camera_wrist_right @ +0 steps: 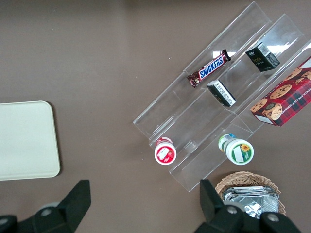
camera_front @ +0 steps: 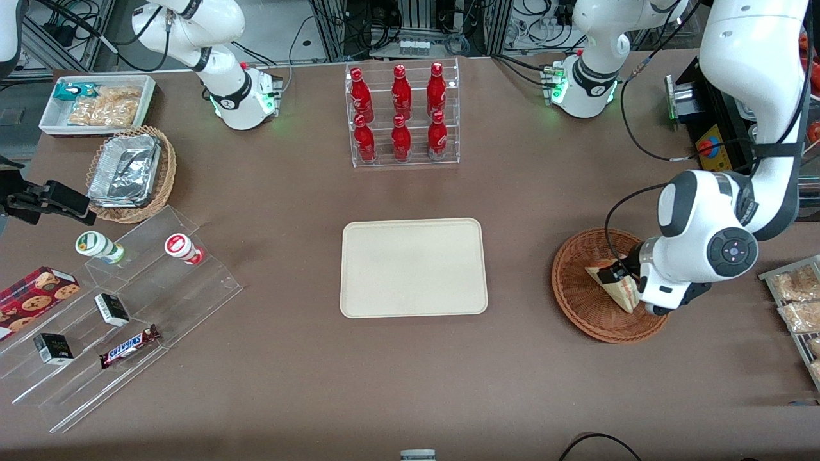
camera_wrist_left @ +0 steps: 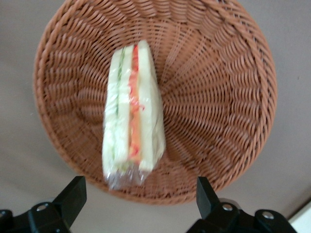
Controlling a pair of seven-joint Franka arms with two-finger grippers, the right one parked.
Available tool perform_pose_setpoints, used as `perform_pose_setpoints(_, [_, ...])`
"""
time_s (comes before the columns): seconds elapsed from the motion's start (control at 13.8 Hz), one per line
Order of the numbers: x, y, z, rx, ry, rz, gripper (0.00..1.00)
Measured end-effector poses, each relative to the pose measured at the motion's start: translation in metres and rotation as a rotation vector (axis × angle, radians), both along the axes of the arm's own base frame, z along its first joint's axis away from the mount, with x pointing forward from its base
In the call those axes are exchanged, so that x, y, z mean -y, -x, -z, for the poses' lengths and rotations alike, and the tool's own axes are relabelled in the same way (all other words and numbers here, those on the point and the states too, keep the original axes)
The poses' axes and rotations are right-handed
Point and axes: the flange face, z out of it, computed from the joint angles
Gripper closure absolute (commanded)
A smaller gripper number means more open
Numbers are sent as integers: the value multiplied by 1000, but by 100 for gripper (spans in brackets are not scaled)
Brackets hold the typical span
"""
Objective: Place sandwich from basket to tray
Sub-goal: 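Lower the open left gripper over the wrapped sandwich and close on it, then lift the sandwich out of the basket and carry it over the cream tray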
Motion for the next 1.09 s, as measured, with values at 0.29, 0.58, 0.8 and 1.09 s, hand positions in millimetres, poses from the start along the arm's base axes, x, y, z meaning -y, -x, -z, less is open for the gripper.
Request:
perform_pose_setpoints(0.29, [-31,-6,34,4,13,-55,0])
perform_pose_setpoints(0.58, [-47,-2,61,9,23,-84,1])
perform_pose_setpoints(0.8, [-39,4,76,14,31,-90,43])
perform_pose_setpoints(1.09, [-33,4,72,20,32,-84,91])
